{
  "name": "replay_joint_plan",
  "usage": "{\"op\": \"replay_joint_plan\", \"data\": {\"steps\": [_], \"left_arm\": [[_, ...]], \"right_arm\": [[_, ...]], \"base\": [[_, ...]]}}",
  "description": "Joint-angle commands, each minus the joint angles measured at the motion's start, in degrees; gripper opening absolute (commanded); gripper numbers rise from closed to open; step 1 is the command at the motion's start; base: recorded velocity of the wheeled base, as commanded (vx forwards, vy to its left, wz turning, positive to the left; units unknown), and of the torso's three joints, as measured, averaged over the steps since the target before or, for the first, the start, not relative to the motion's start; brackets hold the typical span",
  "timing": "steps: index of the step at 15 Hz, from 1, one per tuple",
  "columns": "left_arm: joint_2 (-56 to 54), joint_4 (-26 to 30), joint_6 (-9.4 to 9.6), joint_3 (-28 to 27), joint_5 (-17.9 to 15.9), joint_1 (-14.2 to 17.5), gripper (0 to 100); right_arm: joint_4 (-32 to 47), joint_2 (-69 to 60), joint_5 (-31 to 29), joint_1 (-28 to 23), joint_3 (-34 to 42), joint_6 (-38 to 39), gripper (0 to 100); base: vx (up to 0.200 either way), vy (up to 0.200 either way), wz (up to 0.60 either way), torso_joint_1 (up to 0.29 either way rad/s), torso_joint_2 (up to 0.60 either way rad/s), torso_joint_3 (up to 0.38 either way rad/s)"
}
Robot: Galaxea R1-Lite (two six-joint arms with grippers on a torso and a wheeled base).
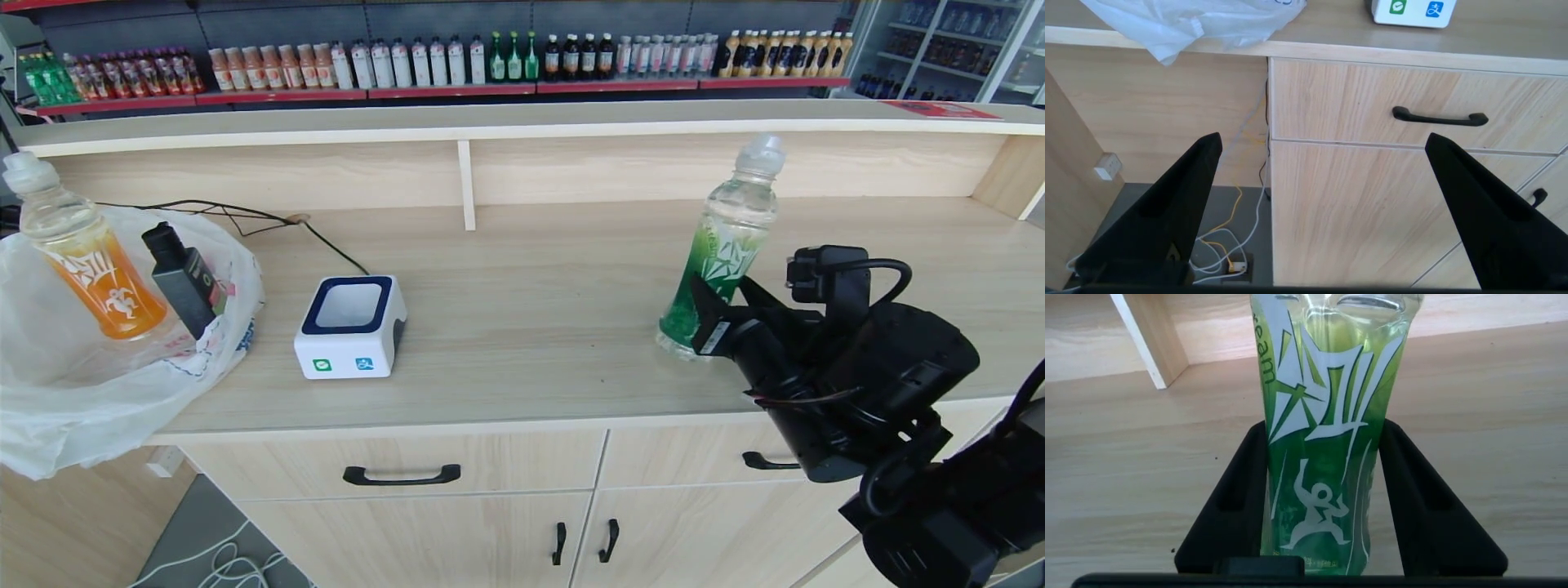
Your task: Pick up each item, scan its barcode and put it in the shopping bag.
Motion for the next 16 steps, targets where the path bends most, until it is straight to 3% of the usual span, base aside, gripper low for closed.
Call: {"op": "replay_joint_plan", "data": {"steps": [1, 6, 16], "left_arm": [[0.0, 0.0, -0.02, 0.0, 0.0, 0.0, 100], [0.0, 0.0, -0.02, 0.0, 0.0, 0.0, 100], [0.0, 0.0, 0.07, 0.0, 0.0, 0.0, 100]], "right_arm": [[0.0, 0.0, 0.0, 0.5, 1.1, 0.1, 0], [0.0, 0.1, -0.1, 1.4, 4.9, 0.5, 0], [0.0, 0.7, -0.4, 2.7, 5.4, 1.1, 0]], "base": [[0.0, 0.0, 0.0, 0.0, 0.0, 0.0], [0.0, 0.0, 0.0, 0.0, 0.0, 0.0], [0.0, 0.0, 0.0, 0.0, 0.0, 0.0]]}}
